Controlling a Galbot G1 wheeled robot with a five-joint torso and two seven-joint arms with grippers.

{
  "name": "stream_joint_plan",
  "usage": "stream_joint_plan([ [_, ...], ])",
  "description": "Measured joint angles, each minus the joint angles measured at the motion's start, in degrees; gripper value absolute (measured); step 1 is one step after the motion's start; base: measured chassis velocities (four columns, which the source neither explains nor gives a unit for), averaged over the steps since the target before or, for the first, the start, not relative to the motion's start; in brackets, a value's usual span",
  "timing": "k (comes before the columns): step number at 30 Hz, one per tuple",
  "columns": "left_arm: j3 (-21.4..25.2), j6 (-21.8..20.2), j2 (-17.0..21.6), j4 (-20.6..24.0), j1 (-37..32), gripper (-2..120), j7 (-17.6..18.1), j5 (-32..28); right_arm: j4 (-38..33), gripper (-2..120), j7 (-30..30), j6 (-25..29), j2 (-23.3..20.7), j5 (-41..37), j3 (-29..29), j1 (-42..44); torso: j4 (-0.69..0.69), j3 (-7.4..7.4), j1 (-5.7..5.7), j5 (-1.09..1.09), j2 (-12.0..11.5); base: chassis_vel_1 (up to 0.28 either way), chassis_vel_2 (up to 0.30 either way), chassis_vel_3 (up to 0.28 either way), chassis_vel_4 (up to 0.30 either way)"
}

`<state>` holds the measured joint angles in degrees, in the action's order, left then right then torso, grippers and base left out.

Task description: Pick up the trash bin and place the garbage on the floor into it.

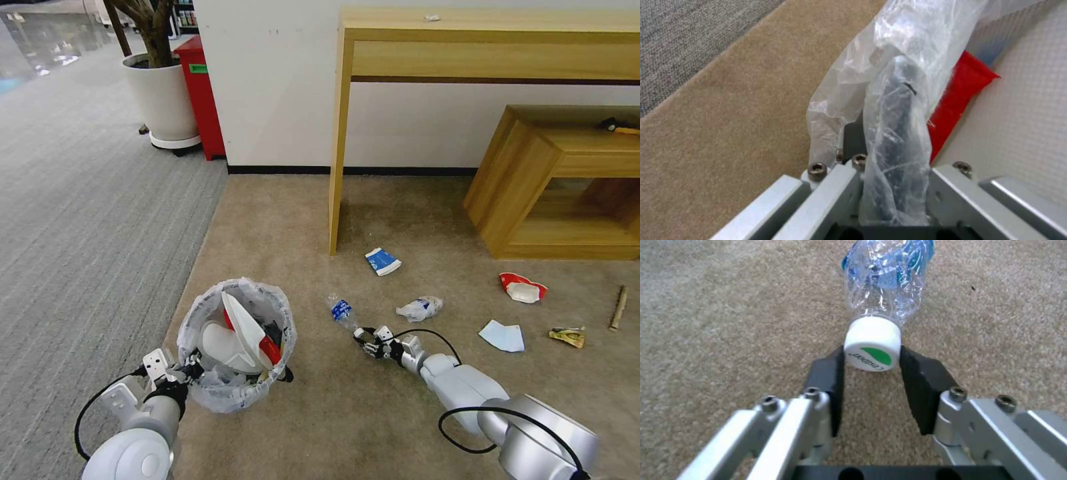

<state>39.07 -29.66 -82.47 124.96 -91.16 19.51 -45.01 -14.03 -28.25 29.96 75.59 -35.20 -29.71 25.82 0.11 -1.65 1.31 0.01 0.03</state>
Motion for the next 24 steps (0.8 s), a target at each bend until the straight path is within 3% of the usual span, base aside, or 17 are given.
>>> stream_joint_plan([
  [2, 0.0, 0.0, 0.0, 0.0, 0.0, 0, 0.0, 0.0, 0.0, 25, 0.0, 0.1, 0.0, 0.2, 0.2, 0.0, 0.00, 0.00, 0.00, 0.00, 0.0, 0.000, 0.000, 0.000, 0.000],
  [17, -0.8, 0.2, -0.1, -2.5, 1.3, 0, 0.1, 0.3, -0.9, 25, -1.1, 2.9, -0.6, 0.6, 2.1, 0.4, 0.00, -0.01, 0.00, 0.00, 0.0, 0.000, 0.000, 0.000, 0.000],
  [22, -1.3, 0.0, -0.1, -4.3, 2.3, 0, 0.2, 0.6, -4.5, 25, -1.5, 6.3, -2.6, 0.1, 2.6, 0.8, 0.00, -0.01, 0.00, 0.00, 0.0, 0.000, 0.000, 0.000, 0.000],
  [24, -1.5, -0.1, -0.1, -5.4, 2.7, 0, 0.3, 1.0, -9.0, 25, -1.5, 7.5, -5.2, -0.9, 2.2, 1.7, -0.01, -0.01, 0.00, 0.01, 0.0, 0.000, 0.000, 0.000, 0.000],
])
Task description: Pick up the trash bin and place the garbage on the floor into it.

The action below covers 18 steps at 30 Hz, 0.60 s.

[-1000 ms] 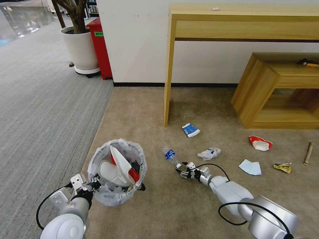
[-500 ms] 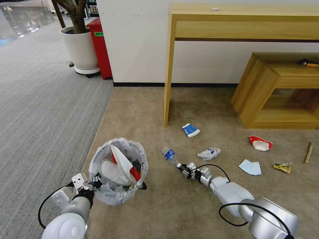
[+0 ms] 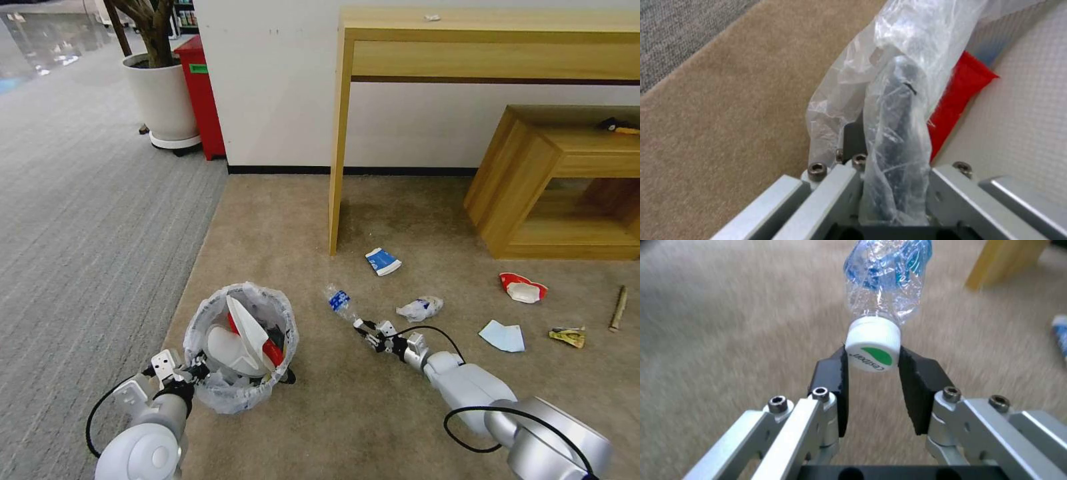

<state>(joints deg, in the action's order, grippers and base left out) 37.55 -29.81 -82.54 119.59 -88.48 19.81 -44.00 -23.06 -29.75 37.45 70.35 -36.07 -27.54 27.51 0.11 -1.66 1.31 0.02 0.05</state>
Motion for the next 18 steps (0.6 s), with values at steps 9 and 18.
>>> stream_joint_plan([
  [9, -0.4, -0.7, 1.5, -1.0, 0.2, 0, 0.6, 0.2, -13.6, 25, 1.7, 1.6, -10.1, -4.3, -1.4, 1.9, 0.02, 0.01, 0.00, -0.02, 0.0, 0.000, 0.000, 0.000, 0.000],
  [18, -0.5, -1.7, 3.3, -0.8, 0.2, 0, 1.4, -0.4, -34.8, 25, 7.1, 0.7, -18.7, -9.0, -3.7, 0.5, 0.00, 0.01, 0.00, -0.01, 0.0, 0.000, 0.000, 0.000, 0.000],
])
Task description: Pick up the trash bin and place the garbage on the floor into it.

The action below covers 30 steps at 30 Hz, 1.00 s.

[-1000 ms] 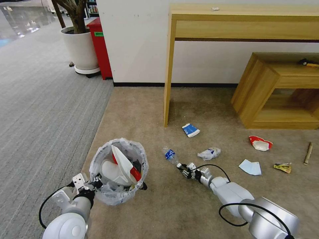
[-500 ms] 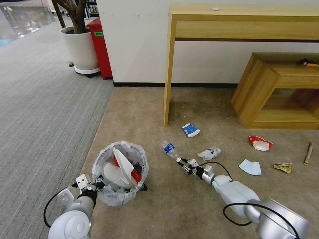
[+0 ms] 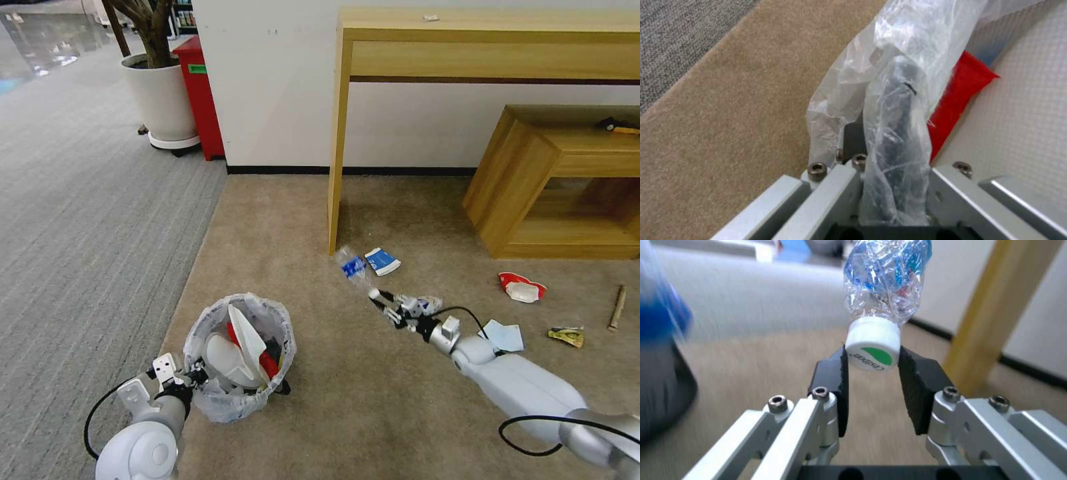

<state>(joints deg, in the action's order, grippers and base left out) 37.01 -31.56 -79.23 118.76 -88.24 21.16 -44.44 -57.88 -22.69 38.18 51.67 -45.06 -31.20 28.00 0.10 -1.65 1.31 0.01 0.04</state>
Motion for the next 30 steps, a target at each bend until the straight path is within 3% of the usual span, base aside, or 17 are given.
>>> stream_joint_plan([
  [3, -0.1, -0.2, 0.4, 0.0, 0.3, 0, 0.2, -0.2, -8.6, 25, 2.1, -1.4, -2.0, -1.7, -1.6, -1.7, 0.01, 0.00, 0.00, -0.01, 0.0, 0.000, 0.000, 0.000, 0.000],
  [10, 0.1, -0.5, 0.6, 0.3, 0.4, 0, 0.5, -0.5, -20.7, 25, 5.9, -3.5, -3.3, -3.7, -5.6, -6.3, 0.00, 0.00, 0.00, 0.00, 0.0, 0.000, 0.000, 0.000, 0.000],
  [22, 1.1, -0.6, 0.1, 1.1, 0.2, 0, 0.6, -0.6, -27.8, 25, 9.2, -4.9, -0.4, -5.5, -16.1, -16.3, 0.00, 0.00, 0.00, -0.01, 0.0, 0.000, 0.000, 0.000, 0.000],
  [30, 1.4, -0.7, 0.2, 1.1, 0.4, 0, 0.7, -0.7, -31.0, 25, 10.8, -6.0, 1.0, -6.2, -19.9, -17.0, 0.01, 0.00, 0.00, 0.00, 0.0, 0.000, 0.000, 0.000, 0.000],
])
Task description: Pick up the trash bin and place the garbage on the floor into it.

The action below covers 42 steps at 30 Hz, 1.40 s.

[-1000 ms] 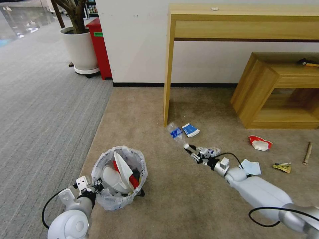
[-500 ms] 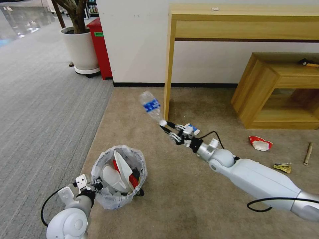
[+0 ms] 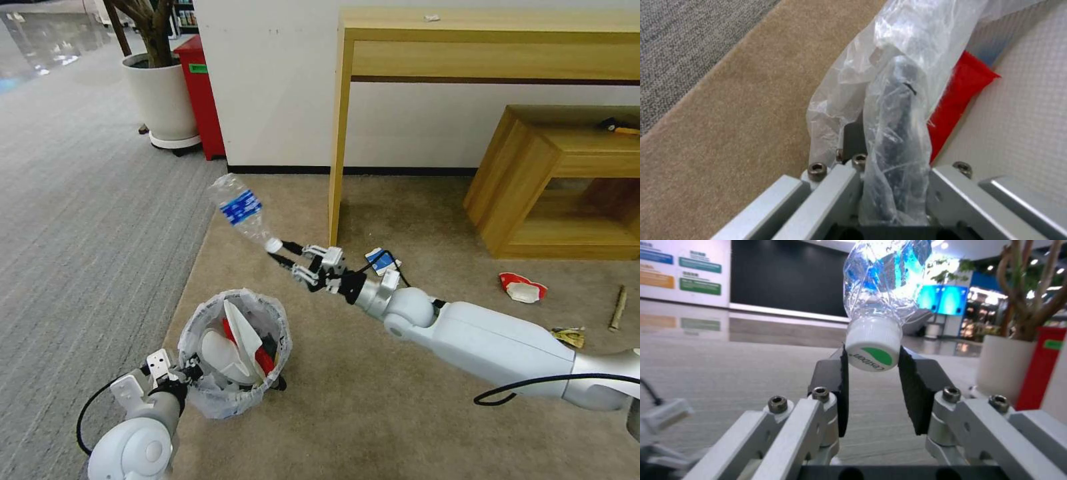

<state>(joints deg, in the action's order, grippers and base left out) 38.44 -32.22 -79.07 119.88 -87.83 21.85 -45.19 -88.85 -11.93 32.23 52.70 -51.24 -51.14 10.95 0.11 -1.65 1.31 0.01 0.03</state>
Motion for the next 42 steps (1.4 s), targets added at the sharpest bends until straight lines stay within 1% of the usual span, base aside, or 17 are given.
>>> stream_joint_plan([
  [11, 0.1, -0.2, 0.4, -1.0, 0.8, 0, 0.4, -0.4, -2.6, 25, 0.6, 0.1, 0.4, -1.4, -3.5, 0.4, 0.00, 0.00, 0.00, 0.00, 0.0, 0.000, 0.000, 0.000, 0.000],
  [18, -0.1, -0.6, 0.6, -2.2, 2.3, 0, 1.0, -1.2, -6.9, 25, 1.5, 0.1, 0.5, -2.3, -6.7, -0.1, 0.00, 0.00, 0.00, 0.00, 0.0, 0.000, 0.000, 0.000, 0.000],
  [22, 0.2, -0.6, 1.0, -2.4, 2.5, 0, 1.1, -1.6, -8.0, 25, 1.6, 0.0, 0.2, -2.3, -8.1, -0.2, 0.00, 0.00, 0.00, 0.00, 0.0, 0.000, 0.000, 0.000, 0.000],
  [37, 2.1, -0.7, 2.1, -2.0, 2.8, 0, 1.5, -3.4, -7.7, 25, 2.0, 0.3, -1.0, -0.8, -11.6, 1.9, 0.00, 0.00, 0.00, 0.01, 0.0, 0.000, 0.000, 0.000, 0.000],
  [42, 1.3, -0.7, 1.4, 0.2, 2.0, 0, 1.6, -3.4, -6.0, 25, 2.5, 0.4, -0.8, -0.1, -12.2, 3.2, 0.00, 0.00, 0.00, 0.01, 0.0, 0.000, 0.000, 0.000, 0.000],
])
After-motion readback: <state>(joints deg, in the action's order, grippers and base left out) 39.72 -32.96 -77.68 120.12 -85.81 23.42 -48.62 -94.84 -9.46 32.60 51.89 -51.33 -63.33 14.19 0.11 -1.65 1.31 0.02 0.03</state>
